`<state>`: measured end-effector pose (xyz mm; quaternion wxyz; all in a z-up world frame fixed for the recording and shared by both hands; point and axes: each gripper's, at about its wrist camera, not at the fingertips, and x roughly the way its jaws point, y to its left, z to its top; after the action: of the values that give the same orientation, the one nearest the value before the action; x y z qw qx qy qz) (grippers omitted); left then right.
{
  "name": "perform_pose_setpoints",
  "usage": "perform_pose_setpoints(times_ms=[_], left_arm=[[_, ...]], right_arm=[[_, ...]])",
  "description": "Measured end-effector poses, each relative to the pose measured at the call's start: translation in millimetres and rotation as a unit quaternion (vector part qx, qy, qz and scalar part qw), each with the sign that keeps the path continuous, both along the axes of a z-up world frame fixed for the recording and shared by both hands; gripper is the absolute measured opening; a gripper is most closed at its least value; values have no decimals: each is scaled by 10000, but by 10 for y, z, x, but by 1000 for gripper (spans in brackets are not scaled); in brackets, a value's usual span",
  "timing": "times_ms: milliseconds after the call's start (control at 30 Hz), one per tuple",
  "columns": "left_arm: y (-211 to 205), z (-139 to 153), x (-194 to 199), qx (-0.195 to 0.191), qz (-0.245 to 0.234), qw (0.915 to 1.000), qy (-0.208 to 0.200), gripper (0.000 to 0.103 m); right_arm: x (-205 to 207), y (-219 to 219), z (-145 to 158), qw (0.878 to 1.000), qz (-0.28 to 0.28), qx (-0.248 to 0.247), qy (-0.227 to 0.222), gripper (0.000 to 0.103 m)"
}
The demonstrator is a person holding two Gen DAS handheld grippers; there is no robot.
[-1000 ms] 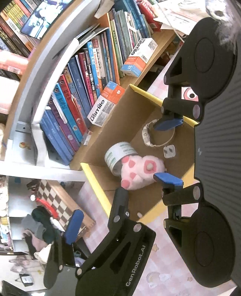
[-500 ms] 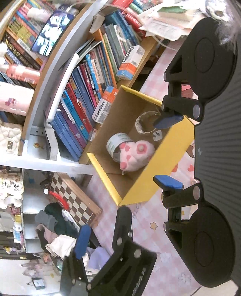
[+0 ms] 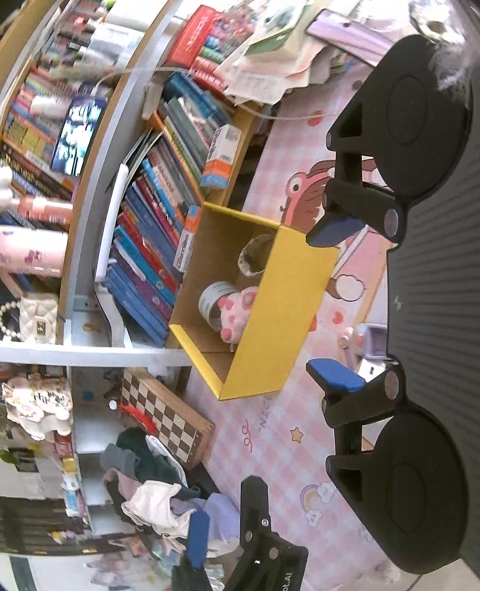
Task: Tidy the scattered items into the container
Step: 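Withdraw both tools from the box toward the remaining table items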
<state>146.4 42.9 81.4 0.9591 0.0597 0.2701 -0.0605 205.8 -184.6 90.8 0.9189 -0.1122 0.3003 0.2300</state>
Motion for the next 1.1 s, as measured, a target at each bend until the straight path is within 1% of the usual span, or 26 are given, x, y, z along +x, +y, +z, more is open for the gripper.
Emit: perform_pose_setpoints(times_ms=[100, 167, 267, 433, 567, 733, 867, 933, 1100], left_arm=[[34, -32, -126, -97, 112, 9999, -25, 91], [50, -52, -210, -132, 196, 9997, -44, 92], [65, -88, -346, -155, 322, 9993, -125, 98], [55, -223, -524, -194, 438, 9988, -57, 99], [34, -407, -623, -181, 491, 9985, 144, 100], [12, -620, -698, -123, 563, 9976, 396, 100], [1, -725, -754, -149, 627, 9967, 498, 100], [-16, -763, -783, -163, 635, 9965, 518, 100], [-94, -832, -895, -227, 816, 9959, 330, 100]], right_arm=[[-118, -69, -45, 9998, -155, 124, 32, 67], [-191, -110, -76, 9994, -275, 224, 65, 70], [-308, -152, -116, 9987, -406, 316, 64, 74], [-511, -155, -235, 9985, -508, 195, -22, 83], [-666, -149, -341, 9983, -571, 79, -75, 84], [-768, -95, -538, 9983, -565, -104, 43, 84], [-846, -77, -664, 9977, -650, -137, 111, 84], [-888, -72, -731, 9973, -704, -128, 161, 84], [-1026, -12, -847, 9967, -791, -158, 137, 85]])
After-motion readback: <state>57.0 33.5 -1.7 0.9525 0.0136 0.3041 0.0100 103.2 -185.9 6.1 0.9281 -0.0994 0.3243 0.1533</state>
